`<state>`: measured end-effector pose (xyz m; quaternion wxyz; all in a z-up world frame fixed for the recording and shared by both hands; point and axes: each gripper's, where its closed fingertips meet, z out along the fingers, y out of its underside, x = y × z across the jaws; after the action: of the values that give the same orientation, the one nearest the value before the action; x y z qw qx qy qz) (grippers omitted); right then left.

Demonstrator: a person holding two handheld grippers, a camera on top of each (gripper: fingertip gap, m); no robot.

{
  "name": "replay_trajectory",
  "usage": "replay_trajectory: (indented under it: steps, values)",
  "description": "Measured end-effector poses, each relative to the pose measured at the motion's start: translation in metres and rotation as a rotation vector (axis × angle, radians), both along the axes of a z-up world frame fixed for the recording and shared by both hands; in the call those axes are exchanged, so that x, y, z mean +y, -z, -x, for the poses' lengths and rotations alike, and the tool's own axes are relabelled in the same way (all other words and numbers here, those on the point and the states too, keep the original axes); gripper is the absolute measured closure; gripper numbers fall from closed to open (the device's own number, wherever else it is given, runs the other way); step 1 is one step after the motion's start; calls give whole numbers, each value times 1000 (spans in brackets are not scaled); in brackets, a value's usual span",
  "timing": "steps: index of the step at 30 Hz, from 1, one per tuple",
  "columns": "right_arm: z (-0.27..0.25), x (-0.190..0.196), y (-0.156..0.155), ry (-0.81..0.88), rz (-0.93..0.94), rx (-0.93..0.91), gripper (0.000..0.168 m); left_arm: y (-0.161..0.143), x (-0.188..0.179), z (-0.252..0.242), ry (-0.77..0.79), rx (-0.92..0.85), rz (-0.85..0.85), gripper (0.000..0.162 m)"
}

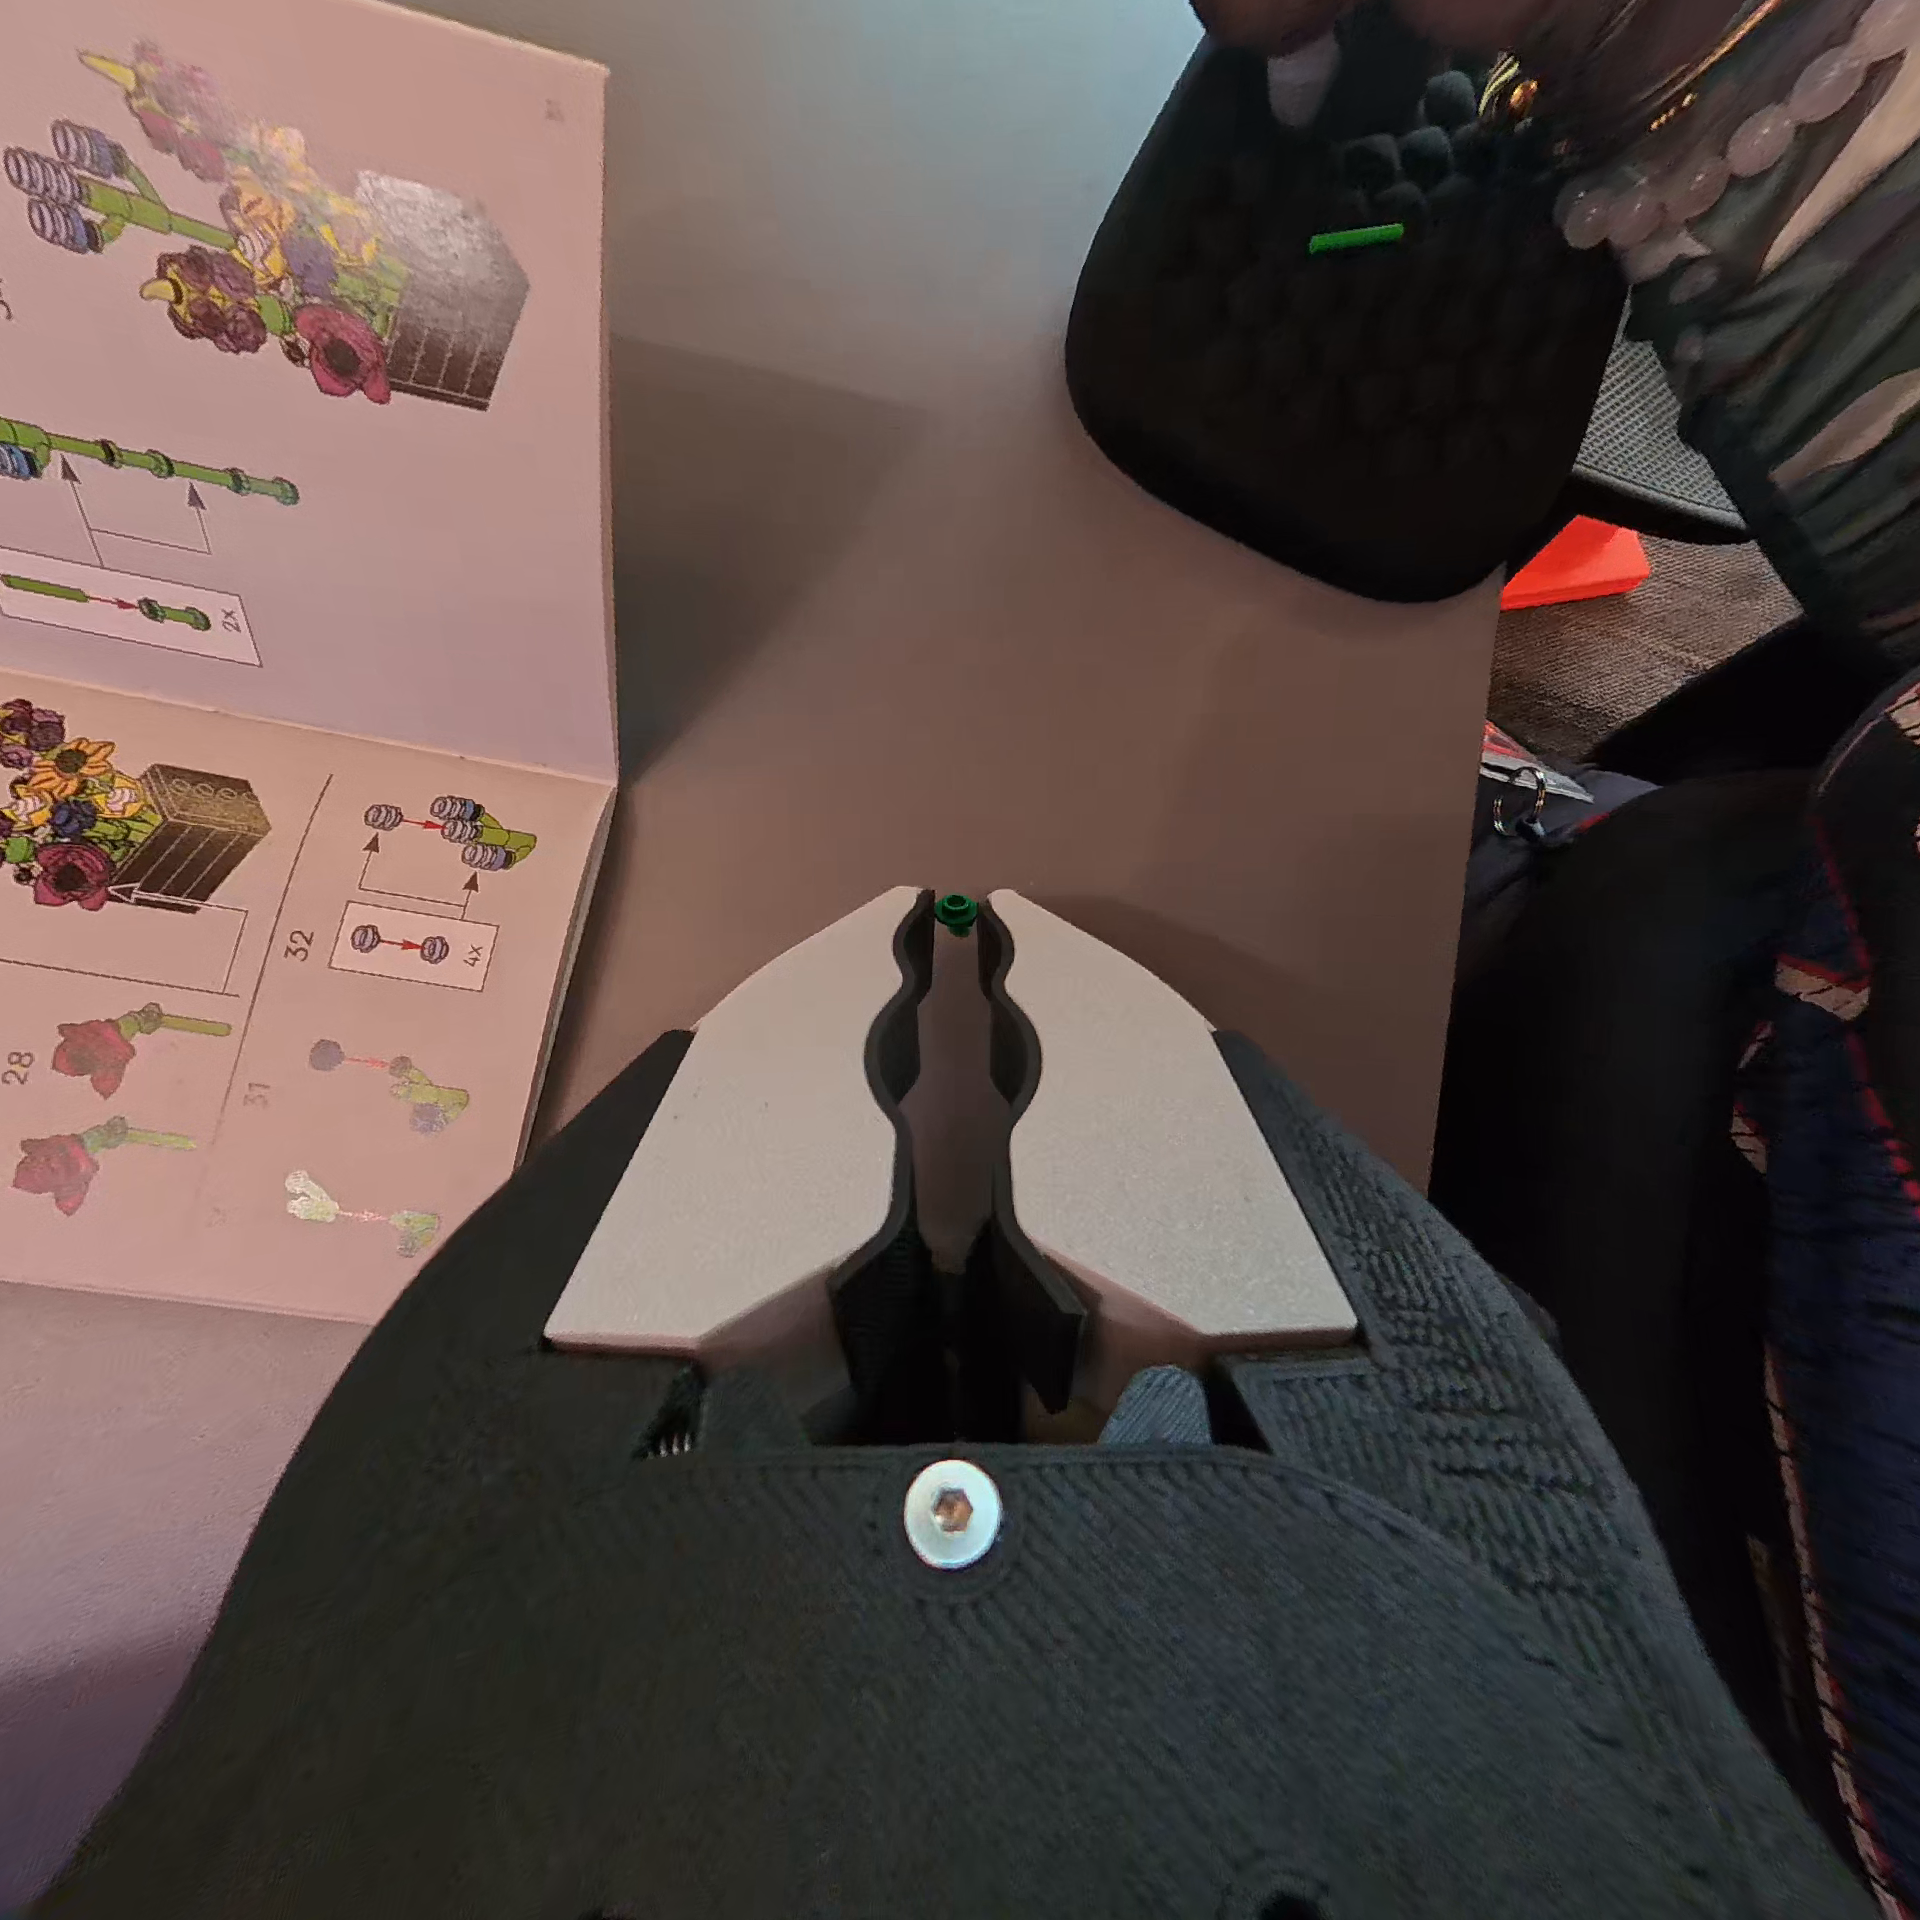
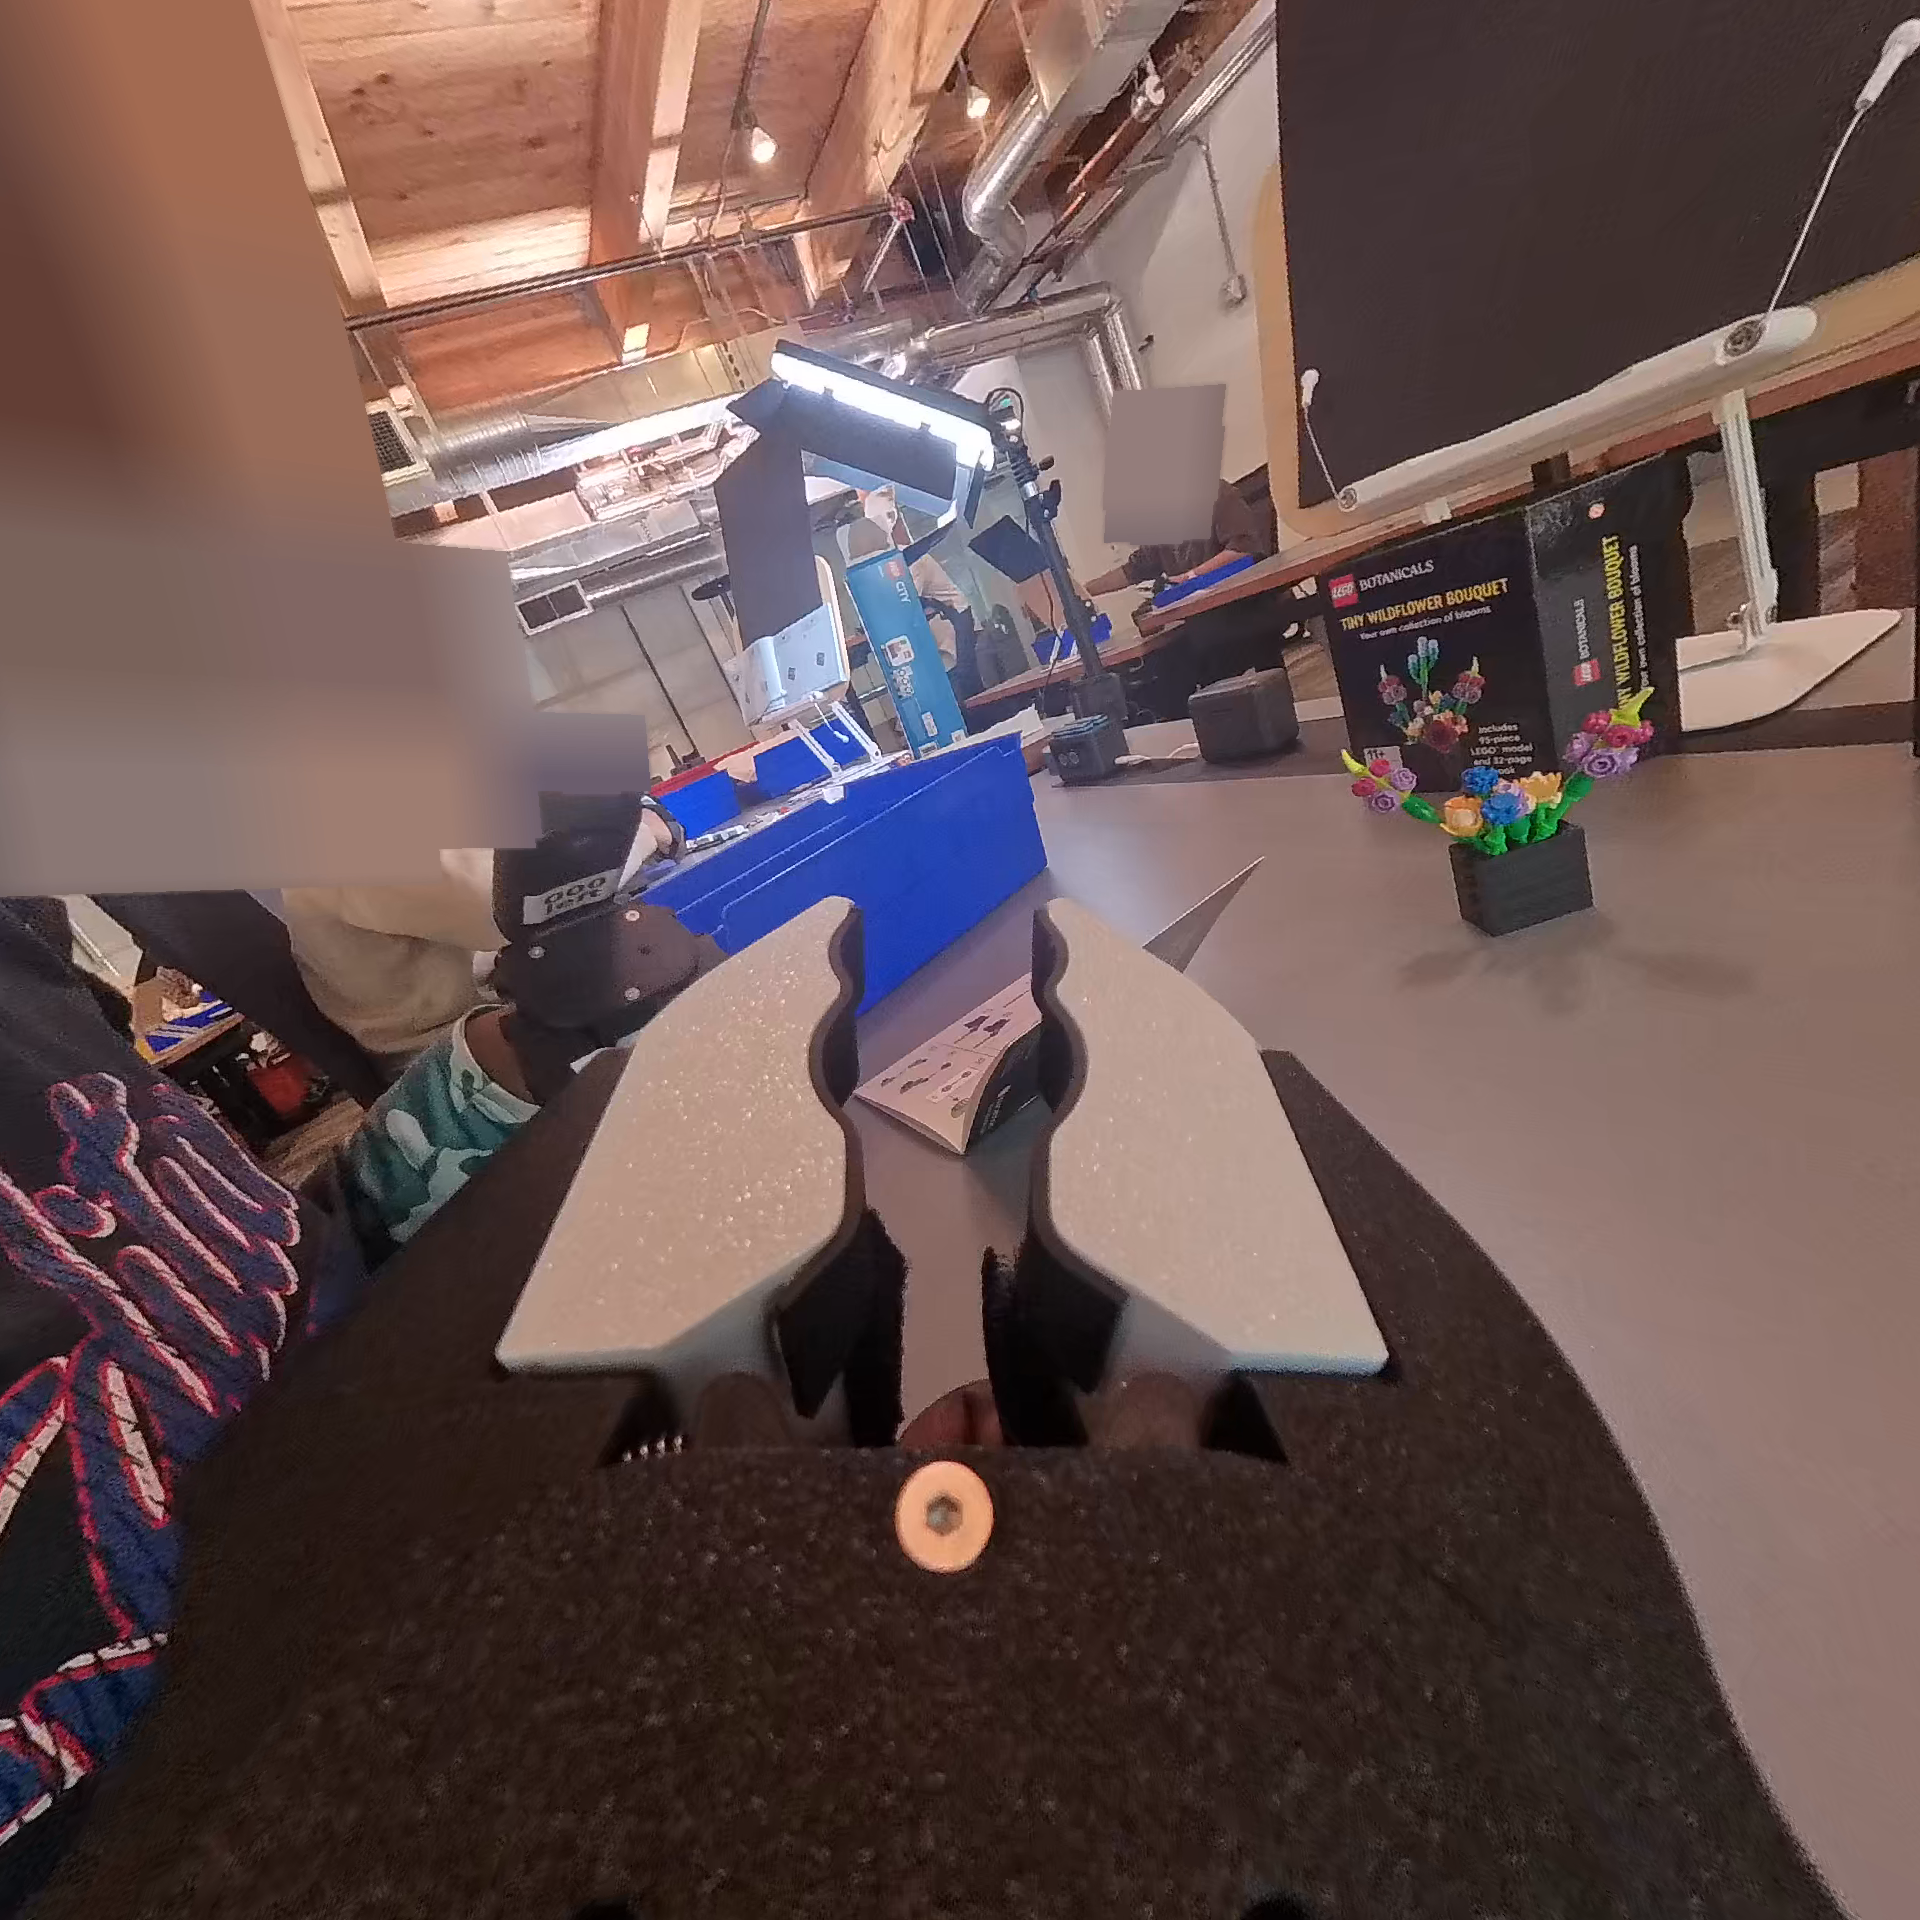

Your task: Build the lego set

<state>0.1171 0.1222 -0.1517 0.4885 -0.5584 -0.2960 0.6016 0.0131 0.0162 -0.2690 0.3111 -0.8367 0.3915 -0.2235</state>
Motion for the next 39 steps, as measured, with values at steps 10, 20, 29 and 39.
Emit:
replay_trajectory:
  steps: [10, 20, 29, 39]
  values:
    - [4, -1, 5, -24, 27, -48, 138, -7, -1, 0, 10, -77, -10, 154]
    - [-46, -1, -78, 162, -159, 163, 149, -69, 8, 2, -44, -397, -240, 154]
    - [-16, -13, -51, 101, -191, -134, 144, -117, 15, 9, -123, -865, -435, 154]
    - [-12, -24, -54, 82, -209, -120, 148, -127, 7, 16, -98, -898, -541, 154]
